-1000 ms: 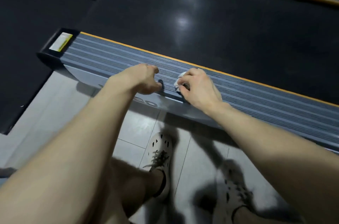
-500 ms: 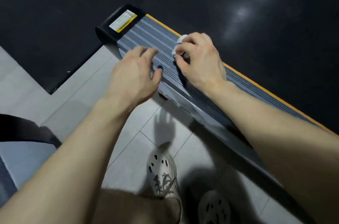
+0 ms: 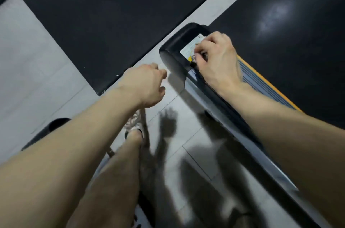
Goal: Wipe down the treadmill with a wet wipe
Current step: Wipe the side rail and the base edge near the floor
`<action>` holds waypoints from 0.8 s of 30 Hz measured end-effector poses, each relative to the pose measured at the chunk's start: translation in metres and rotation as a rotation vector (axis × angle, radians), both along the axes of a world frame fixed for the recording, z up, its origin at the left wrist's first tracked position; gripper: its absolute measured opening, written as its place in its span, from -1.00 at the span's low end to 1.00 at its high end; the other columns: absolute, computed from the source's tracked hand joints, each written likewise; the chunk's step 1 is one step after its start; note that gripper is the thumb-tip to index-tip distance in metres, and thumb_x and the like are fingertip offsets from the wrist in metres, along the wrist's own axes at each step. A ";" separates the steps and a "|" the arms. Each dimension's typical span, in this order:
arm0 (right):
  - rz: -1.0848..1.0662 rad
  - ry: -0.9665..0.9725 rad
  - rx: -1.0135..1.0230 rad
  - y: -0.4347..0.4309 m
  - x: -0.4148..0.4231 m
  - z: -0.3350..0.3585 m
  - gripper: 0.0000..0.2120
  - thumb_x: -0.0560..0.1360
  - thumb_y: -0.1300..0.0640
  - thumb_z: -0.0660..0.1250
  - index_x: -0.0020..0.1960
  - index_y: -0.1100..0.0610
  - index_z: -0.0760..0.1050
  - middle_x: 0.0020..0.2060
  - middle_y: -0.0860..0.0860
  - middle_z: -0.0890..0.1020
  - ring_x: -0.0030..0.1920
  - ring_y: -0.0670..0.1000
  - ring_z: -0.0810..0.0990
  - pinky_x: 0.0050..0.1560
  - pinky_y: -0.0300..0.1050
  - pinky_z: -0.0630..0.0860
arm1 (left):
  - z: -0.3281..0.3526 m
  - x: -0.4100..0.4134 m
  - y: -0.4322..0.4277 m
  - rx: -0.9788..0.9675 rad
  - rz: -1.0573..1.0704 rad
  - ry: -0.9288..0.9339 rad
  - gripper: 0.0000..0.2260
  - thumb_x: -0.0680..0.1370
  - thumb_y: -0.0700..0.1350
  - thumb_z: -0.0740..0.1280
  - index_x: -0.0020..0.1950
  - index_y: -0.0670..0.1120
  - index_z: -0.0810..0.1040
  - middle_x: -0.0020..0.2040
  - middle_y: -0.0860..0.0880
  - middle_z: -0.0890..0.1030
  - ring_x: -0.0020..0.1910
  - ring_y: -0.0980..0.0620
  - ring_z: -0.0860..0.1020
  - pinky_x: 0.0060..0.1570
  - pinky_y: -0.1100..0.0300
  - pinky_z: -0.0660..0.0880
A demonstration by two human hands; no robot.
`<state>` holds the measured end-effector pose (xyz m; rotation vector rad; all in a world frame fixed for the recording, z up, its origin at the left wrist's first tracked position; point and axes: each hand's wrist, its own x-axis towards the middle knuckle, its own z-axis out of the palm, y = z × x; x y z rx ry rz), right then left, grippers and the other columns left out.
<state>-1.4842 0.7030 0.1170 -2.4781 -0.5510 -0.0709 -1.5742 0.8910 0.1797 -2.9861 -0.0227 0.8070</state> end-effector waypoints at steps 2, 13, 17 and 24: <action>-0.037 0.052 -0.045 0.022 0.021 0.004 -0.88 0.60 0.15 0.40 0.02 0.14 0.71 0.05 0.03 0.60 0.19 0.12 0.52 0.13 -0.08 0.49 | -0.009 0.022 0.040 -0.002 -0.023 0.047 -0.59 0.67 0.07 0.23 0.53 0.06 0.46 0.43 -0.01 0.50 0.35 -0.11 0.54 0.16 -0.05 0.56; -0.252 0.356 -0.201 0.184 0.106 0.063 -0.86 0.61 0.07 0.37 0.00 0.04 0.71 0.05 -0.07 0.59 0.20 0.05 0.52 0.13 0.09 0.59 | 0.031 0.143 0.229 -0.077 -0.158 0.136 -0.80 0.67 -0.02 0.16 0.24 0.04 0.49 0.17 0.01 0.53 0.13 -0.07 0.57 -0.06 0.04 0.41; -0.357 0.402 -0.206 0.215 0.121 0.119 -0.88 0.60 0.08 0.38 -0.01 0.00 0.71 0.03 -0.09 0.59 0.20 0.03 0.53 0.10 0.03 0.58 | 0.072 0.170 0.269 -0.181 -0.154 0.176 -0.77 0.65 0.03 0.18 0.23 0.04 0.55 0.15 0.01 0.56 0.15 -0.08 0.59 0.08 -0.05 0.58; -0.558 0.358 -0.152 0.224 0.155 0.227 -0.91 0.59 0.07 0.41 -0.01 -0.05 0.70 0.02 -0.18 0.58 0.20 -0.03 0.53 0.14 -0.06 0.54 | 0.170 0.239 0.305 -0.180 -0.322 0.142 -0.77 0.66 0.02 0.19 0.24 0.02 0.56 0.18 0.00 0.58 0.16 -0.08 0.59 0.10 -0.01 0.50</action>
